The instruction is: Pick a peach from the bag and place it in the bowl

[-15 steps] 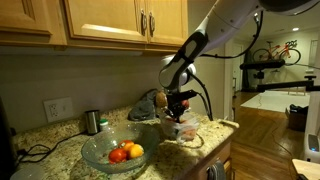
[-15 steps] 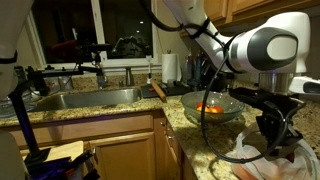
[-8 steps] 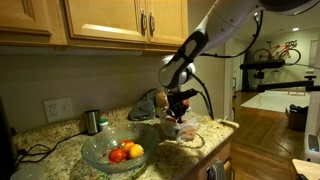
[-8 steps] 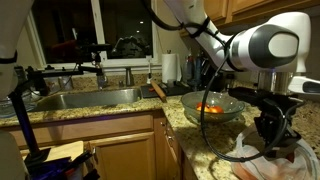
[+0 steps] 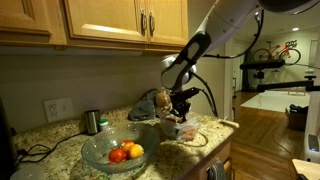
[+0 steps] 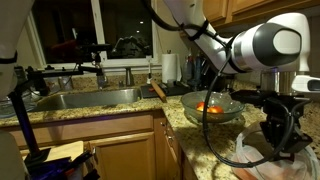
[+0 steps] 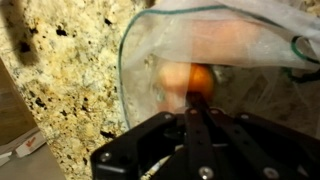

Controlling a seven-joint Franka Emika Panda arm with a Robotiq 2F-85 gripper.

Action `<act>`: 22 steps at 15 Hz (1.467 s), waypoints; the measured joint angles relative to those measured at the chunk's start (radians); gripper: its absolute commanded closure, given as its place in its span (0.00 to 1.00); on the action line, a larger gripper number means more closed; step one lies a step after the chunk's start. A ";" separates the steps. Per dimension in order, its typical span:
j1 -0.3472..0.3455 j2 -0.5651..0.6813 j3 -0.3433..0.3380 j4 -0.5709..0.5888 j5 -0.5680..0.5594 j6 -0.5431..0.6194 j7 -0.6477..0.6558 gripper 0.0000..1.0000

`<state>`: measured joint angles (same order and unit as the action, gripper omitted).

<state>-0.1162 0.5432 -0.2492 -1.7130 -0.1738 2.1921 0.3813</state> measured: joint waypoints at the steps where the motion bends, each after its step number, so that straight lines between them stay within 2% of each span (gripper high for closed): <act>1: 0.002 0.000 -0.004 0.000 -0.006 -0.014 0.019 1.00; 11: 0.023 -0.008 -0.011 -0.006 -0.010 -0.075 0.145 1.00; 22: 0.025 -0.023 -0.021 -0.029 -0.012 -0.077 0.188 1.00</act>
<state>-0.0913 0.5204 -0.2698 -1.7417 -0.1858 2.1148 0.5694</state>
